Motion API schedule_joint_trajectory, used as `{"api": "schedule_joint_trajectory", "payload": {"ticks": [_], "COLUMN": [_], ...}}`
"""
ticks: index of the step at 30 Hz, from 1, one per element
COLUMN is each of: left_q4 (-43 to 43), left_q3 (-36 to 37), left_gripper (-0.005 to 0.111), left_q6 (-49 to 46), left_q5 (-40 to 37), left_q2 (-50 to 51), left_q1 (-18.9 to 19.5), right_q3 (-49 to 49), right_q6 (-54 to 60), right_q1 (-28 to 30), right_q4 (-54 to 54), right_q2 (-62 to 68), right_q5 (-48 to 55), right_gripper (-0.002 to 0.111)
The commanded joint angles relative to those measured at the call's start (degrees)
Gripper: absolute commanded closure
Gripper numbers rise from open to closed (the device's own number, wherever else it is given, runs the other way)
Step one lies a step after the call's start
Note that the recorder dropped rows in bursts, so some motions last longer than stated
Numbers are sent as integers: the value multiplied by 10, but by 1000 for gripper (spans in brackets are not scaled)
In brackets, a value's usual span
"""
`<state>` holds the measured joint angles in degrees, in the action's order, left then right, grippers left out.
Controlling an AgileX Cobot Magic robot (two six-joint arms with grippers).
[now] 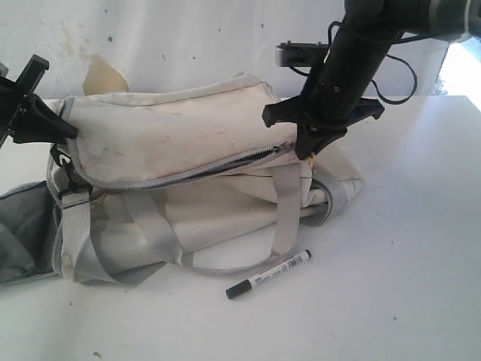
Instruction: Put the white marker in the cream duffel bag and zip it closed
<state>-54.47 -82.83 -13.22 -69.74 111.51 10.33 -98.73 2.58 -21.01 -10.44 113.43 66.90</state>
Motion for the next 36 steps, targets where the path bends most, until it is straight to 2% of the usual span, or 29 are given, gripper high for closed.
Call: {"api": "schedule_joint_trajectory", "payload": {"ticks": [1, 5, 7, 9, 14, 17, 25, 27, 32, 34, 36], "left_q4": [6, 6, 6, 6, 5, 5, 6, 7, 23, 41, 97], "left_q3": [-5, -5, -5, -5, -5, -5, -5, -5, -5, -5, -5], "left_gripper": [107, 107, 107, 107, 105, 94, 43, 36, 35, 39, 45], "left_q6": [-12, -41, -52, -60, -77, -83, -83, -84, -109, -108, -49], "left_q5": [4, 3, 2, 6, 11, 11, 17, 17, 36, 29, -2], "left_q2": [-11, -11, -11, -11, -11, -11, -11, -13, -38, -62, -79], "left_q1": [5, 5, 5, 5, 5, 4, 4, 4, 4, 4, 4], "right_q3": [0, 0, 0, 0, 0, 0, -1, -1, -1, 0, 0], "right_q6": [-4, 15, 29, 37, 36, 42, 48, 48, 48, 48, 47], "right_q1": [8, 8, 8, 8, 8, 8, 8, 8, 8, 8, 8], "right_q4": [21, 1, -14, -25, -42, -42, -42, -40, -28, -28, -28], "right_q2": [6, 7, 6, 4, 4, 4, 0, -5, -27, -39, -52], "right_q5": [0, 3, 0, -3, 1, 10, 31, 31, 31, 31, 31], "right_gripper": [108, 108, 104, 95, 62, 53, 53, 53, 53, 53, 55]}}
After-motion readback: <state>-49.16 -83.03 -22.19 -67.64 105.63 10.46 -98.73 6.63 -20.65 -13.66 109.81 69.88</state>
